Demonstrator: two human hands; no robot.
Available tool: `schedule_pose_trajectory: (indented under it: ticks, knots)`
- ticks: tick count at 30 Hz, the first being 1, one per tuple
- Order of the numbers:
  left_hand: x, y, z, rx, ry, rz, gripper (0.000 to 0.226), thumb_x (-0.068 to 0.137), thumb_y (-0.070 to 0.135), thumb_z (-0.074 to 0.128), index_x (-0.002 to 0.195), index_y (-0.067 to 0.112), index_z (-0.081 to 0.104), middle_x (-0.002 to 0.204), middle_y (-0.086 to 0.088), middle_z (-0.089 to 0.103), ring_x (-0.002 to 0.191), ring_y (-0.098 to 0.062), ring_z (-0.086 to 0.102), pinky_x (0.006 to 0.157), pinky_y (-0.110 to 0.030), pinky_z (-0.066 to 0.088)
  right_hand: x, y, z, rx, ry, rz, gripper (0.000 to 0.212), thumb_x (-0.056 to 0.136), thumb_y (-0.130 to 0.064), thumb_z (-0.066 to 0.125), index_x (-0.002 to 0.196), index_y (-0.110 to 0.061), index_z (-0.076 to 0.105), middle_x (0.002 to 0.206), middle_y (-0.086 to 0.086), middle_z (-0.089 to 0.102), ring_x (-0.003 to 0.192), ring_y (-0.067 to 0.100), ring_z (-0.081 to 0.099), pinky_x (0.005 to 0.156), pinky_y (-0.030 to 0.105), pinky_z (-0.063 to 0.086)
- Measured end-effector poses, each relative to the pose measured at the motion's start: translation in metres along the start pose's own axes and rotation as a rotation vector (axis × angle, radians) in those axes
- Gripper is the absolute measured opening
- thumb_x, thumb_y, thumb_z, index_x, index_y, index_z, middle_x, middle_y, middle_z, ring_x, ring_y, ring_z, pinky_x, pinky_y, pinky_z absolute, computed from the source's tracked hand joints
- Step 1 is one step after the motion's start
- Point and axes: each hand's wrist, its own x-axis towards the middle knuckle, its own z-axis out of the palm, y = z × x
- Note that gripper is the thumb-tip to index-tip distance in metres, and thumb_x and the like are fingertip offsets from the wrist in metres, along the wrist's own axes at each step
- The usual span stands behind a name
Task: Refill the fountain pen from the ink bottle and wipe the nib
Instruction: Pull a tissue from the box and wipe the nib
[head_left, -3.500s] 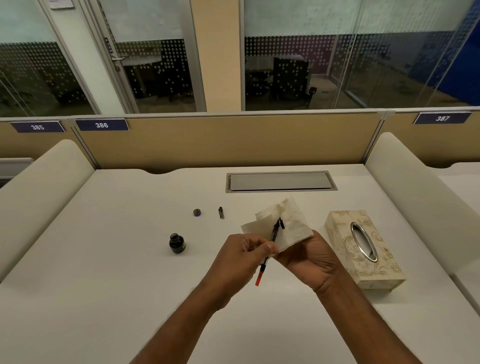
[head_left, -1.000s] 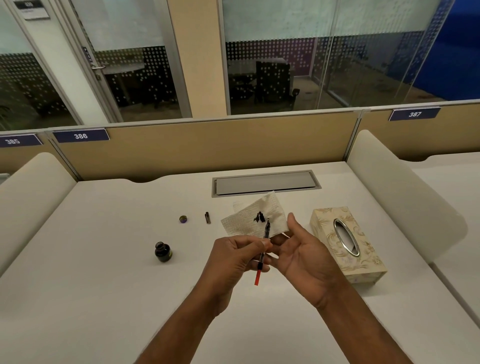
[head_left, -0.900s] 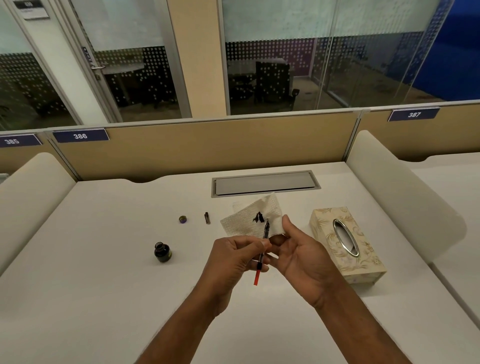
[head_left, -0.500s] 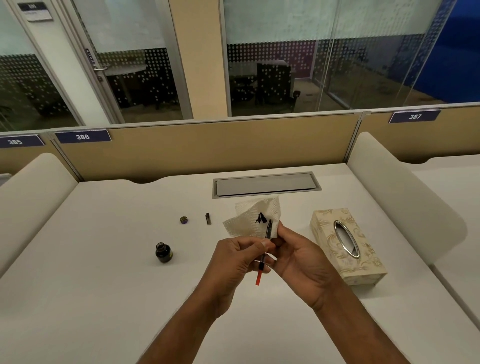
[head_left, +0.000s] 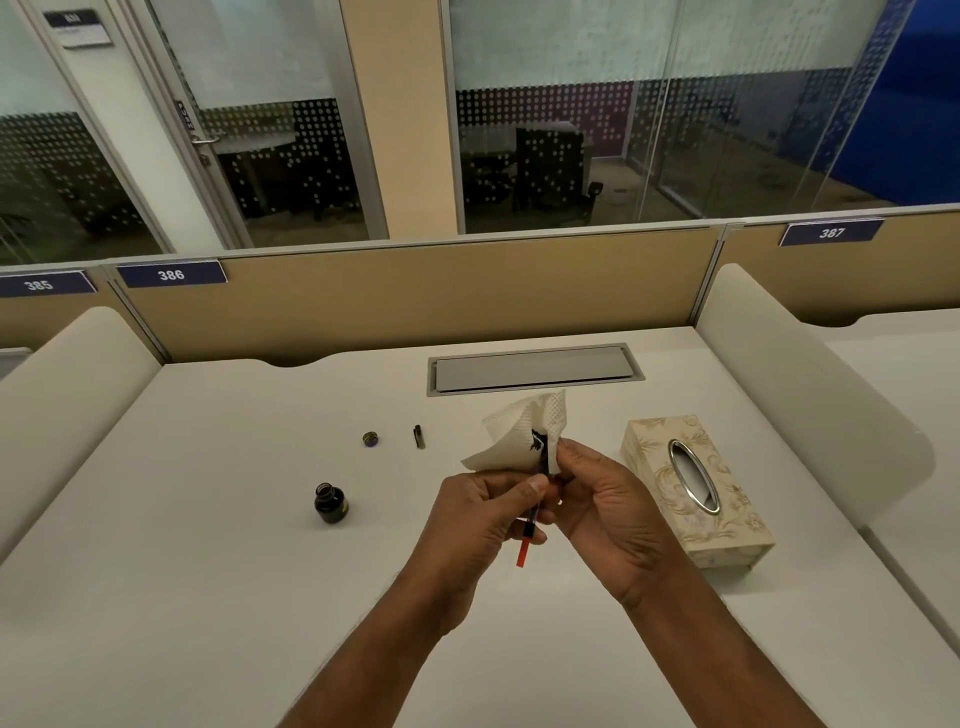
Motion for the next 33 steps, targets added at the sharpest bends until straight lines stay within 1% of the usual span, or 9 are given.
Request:
schedule_pose_trajectory:
  ticks: [5,9,14,19,21,25,28,30,33]
  knots:
    - [-0.0021,0.0004,0.0017,0.005,0.028,0.026,0.019,0.095,0.025,0.068,0.099,0.012,0.081,0.088,-0.012,0.08,0.078,-0.02,0.075,0.074,-0.029,0.062,-0.0018,-0.0025,0.003,-0.03,0.031,-0.069,0.025,0.099,-0.013,0.054,0.109,-0.007,0.076,0.111,0.018,0.074,0.097,0.028,0.071,0.074,0.034,0.061]
    - [-0.0041,0.0012,0.0034,-0.002,0.032,0.025,0.013,0.093,0.025,0.069,0.089,0.023,0.081,0.082,-0.007,0.08,0.074,-0.017,0.076,0.07,-0.025,0.061,-0.0001,-0.0017,0.0031,-0.069,0.092,-0.113,0.023,0.098,-0.01,0.056,0.111,-0.005,0.073,0.114,0.019,0.074,0.1,0.03,0.072,0.077,0.035,0.06]
    - [-0.0035,0.0026,0.0054,0.031,0.022,0.006,0.022,0.096,0.027,0.066,0.096,0.012,0.082,0.085,-0.009,0.08,0.072,-0.017,0.075,0.073,-0.026,0.061,-0.0006,-0.0002,0.0073,-0.023,0.133,-0.108,0.023,0.098,-0.01,0.056,0.111,0.0,0.072,0.107,0.019,0.074,0.095,0.028,0.072,0.07,0.033,0.06]
    - [-0.0038,0.0035,0.0047,0.008,-0.019,-0.046,0.026,0.099,0.025,0.061,0.097,0.009,0.081,0.088,-0.012,0.08,0.077,-0.02,0.075,0.073,-0.026,0.061,0.0004,0.0005,0.008,0.023,0.139,-0.034,0.029,0.098,-0.016,0.058,0.12,-0.001,0.068,0.122,0.024,0.069,0.113,0.039,0.066,0.077,0.039,0.06]
    - [-0.0042,0.0042,0.004,-0.004,-0.026,-0.054,0.026,0.1,0.025,0.06,0.098,0.008,0.08,0.089,-0.011,0.08,0.078,-0.021,0.074,0.073,-0.027,0.06,-0.0001,-0.0009,0.008,0.039,0.133,-0.007,0.03,0.099,-0.016,0.057,0.121,-0.001,0.068,0.121,0.024,0.07,0.109,0.039,0.067,0.073,0.039,0.06]
    - [-0.0059,0.0041,0.0047,0.002,-0.015,-0.045,0.026,0.099,0.026,0.061,0.098,0.009,0.08,0.089,-0.011,0.081,0.079,-0.021,0.075,0.073,-0.025,0.059,-0.0004,-0.0003,0.0083,0.062,0.127,0.023,0.027,0.099,-0.019,0.056,0.117,-0.004,0.071,0.112,0.022,0.073,0.102,0.038,0.069,0.079,0.045,0.059]
    - [-0.0064,0.0029,0.0049,0.014,0.015,-0.032,0.026,0.098,0.027,0.062,0.098,0.009,0.081,0.089,-0.011,0.081,0.079,-0.02,0.075,0.071,-0.024,0.06,-0.0003,0.0007,0.0095,0.085,0.117,0.019,0.026,0.1,-0.018,0.055,0.115,-0.005,0.071,0.107,0.019,0.075,0.094,0.032,0.073,0.072,0.04,0.062]
    - [-0.0066,0.0024,0.0047,0.018,0.028,-0.025,0.025,0.098,0.026,0.063,0.098,0.009,0.081,0.09,-0.012,0.081,0.081,-0.021,0.076,0.072,-0.024,0.06,0.0001,0.0004,0.0096,0.103,0.113,0.018,0.026,0.101,-0.017,0.053,0.116,-0.005,0.07,0.108,0.019,0.074,0.093,0.031,0.073,0.065,0.037,0.062]
    - [-0.0063,0.0025,0.0038,0.013,0.032,-0.017,0.025,0.098,0.025,0.063,0.099,0.007,0.08,0.09,-0.013,0.081,0.077,-0.02,0.075,0.071,-0.025,0.06,0.0019,-0.0008,0.0092,0.089,0.126,0.006,0.027,0.101,-0.015,0.053,0.12,-0.002,0.067,0.11,0.02,0.072,0.092,0.03,0.072,0.062,0.035,0.061]
